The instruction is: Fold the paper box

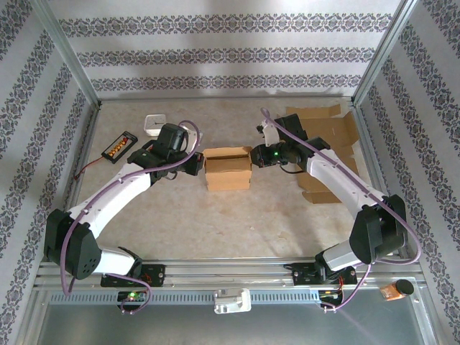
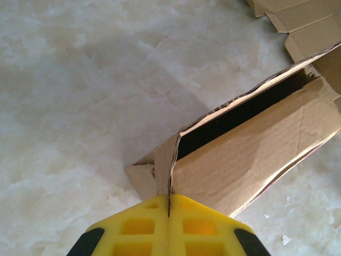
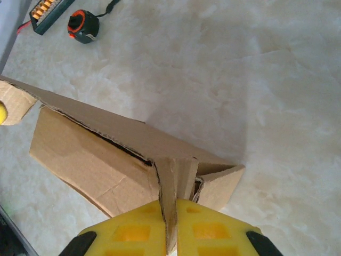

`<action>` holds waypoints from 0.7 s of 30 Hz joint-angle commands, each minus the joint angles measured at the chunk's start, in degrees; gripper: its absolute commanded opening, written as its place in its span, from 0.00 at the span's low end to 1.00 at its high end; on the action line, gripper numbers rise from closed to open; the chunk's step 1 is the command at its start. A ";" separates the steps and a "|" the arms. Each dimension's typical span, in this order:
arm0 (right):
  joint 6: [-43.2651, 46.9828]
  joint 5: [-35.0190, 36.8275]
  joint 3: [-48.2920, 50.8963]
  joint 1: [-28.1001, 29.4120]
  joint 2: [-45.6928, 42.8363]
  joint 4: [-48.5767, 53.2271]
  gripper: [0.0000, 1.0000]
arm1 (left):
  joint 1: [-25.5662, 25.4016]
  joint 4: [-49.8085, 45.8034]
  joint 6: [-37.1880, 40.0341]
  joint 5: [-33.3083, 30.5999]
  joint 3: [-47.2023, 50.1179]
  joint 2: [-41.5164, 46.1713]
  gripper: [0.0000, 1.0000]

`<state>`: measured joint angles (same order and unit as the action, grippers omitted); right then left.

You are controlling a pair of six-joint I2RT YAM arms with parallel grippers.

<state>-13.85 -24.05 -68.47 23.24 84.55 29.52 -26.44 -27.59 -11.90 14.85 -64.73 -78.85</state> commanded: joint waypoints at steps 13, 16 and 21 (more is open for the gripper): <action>-7.01 0.24 3.96 2.37 -0.22 -4.60 0.11 | -1.09 3.85 -3.54 -0.53 1.30 0.19 0.03; -6.72 1.00 5.17 2.63 -0.66 -4.29 0.11 | -1.15 4.42 -4.30 0.00 1.69 0.31 0.04; -6.69 2.15 7.67 3.38 -1.62 -4.46 0.11 | -1.16 6.24 -7.37 0.64 2.97 1.69 0.04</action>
<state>-19.79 -22.37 -63.35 25.15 83.42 22.59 -26.63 -24.47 -16.43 13.91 -62.92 -78.78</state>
